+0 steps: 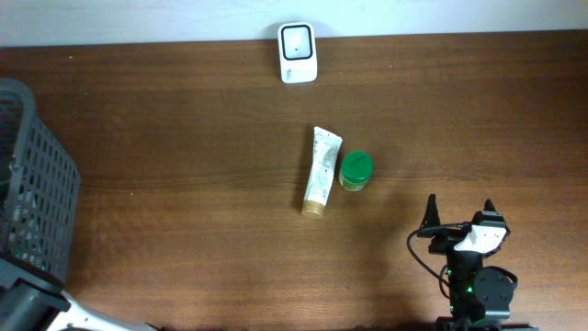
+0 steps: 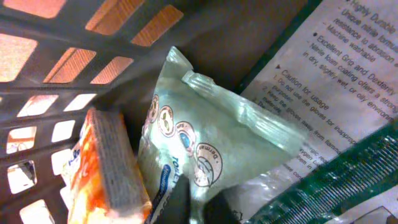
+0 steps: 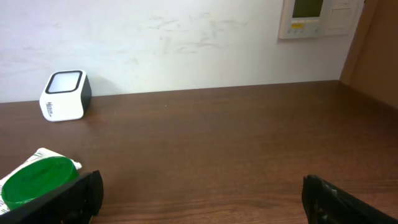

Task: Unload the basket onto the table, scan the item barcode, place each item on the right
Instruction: 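Take the mint tissue pack from the basket and set it down, then carry the orange Kleenex pack out and place it left of tissues, then reach into the basket and grasp the green 3M package, then lay the green 3M package flat on the table left of items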

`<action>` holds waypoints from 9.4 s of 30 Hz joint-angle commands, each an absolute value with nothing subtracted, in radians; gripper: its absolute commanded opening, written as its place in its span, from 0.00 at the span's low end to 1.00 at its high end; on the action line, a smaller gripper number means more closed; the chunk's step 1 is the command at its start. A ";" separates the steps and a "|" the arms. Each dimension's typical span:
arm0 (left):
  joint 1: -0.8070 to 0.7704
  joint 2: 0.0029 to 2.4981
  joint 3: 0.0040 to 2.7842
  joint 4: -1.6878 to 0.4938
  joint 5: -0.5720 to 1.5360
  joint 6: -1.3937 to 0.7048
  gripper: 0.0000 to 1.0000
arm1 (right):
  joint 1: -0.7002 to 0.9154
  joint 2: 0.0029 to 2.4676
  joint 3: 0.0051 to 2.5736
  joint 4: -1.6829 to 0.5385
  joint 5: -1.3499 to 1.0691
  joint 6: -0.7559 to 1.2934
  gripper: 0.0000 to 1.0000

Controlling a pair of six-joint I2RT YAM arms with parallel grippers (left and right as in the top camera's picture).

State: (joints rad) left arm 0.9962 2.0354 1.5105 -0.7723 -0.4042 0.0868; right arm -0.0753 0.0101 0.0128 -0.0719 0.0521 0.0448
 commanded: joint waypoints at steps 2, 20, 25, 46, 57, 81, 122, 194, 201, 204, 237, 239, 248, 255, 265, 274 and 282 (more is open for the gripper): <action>0.975 1.986 1.539 -0.831 -0.382 0.064 0.00 | -0.079 0.003 0.006 -0.074 0.057 0.042 0.98; 0.064 1.398 1.686 -0.987 -0.304 -0.290 0.00 | -0.079 0.003 0.006 -0.074 0.057 0.042 0.98; -0.236 1.457 1.555 -1.012 -0.297 -0.390 0.00 | -0.079 0.003 0.006 -0.074 0.057 0.042 0.98; -0.472 1.865 1.605 -0.885 -0.135 -0.376 0.66 | -0.079 0.003 0.006 -0.074 0.057 0.042 0.99; 0.076 1.534 1.970 -1.193 -0.157 -0.248 0.73 | -0.079 0.003 0.006 -0.074 0.057 0.042 0.98; 1.081 1.915 1.519 -0.952 -0.333 -0.184 0.63 | -0.079 0.003 0.006 -0.074 0.057 0.042 0.98; 0.266 1.355 1.557 -0.696 -0.147 -0.041 0.00 | -0.079 0.003 0.006 -0.074 0.057 0.042 0.98; 0.880 2.218 1.679 -1.011 -0.105 0.309 0.90 | -0.079 0.003 0.006 -0.074 0.057 0.042 0.99; 0.880 2.226 1.669 -1.012 -0.160 0.308 0.03 | -0.079 0.003 0.006 -0.074 0.057 0.042 0.98; 0.880 2.207 1.689 -1.039 -0.241 0.244 0.00 | -0.079 0.003 0.006 -0.074 0.057 0.042 0.98; -0.144 1.608 1.859 -1.216 -0.191 -0.095 0.00 | -0.079 0.003 0.006 -0.074 0.057 0.042 0.98; -0.165 1.736 1.821 -1.258 -0.164 -0.167 0.00 | -0.079 0.002 0.006 -0.074 0.057 0.042 0.98; -0.166 2.085 1.767 -1.251 -0.051 -0.373 0.00 | -0.079 0.002 0.006 -0.074 0.057 0.042 0.98; -0.223 2.140 1.767 -1.216 -0.001 -0.382 0.00 | -0.079 0.003 0.006 -0.074 0.057 0.042 0.98; -0.391 2.139 1.767 -1.049 0.101 -0.513 0.00 | -0.079 0.003 0.006 -0.074 0.057 0.042 0.98; -0.239 2.046 1.853 -1.334 -0.273 -0.511 0.00 | -0.079 0.003 0.006 -0.074 0.057 0.042 0.98; -0.221 2.047 1.657 -1.193 -0.241 -0.511 0.02 | -0.079 0.003 0.006 -0.074 0.057 0.042 0.98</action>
State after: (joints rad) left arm -0.2222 2.0701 1.6882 -1.2209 -0.2668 -0.4988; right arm -0.0753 0.0101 0.0128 -0.0715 0.0521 0.0452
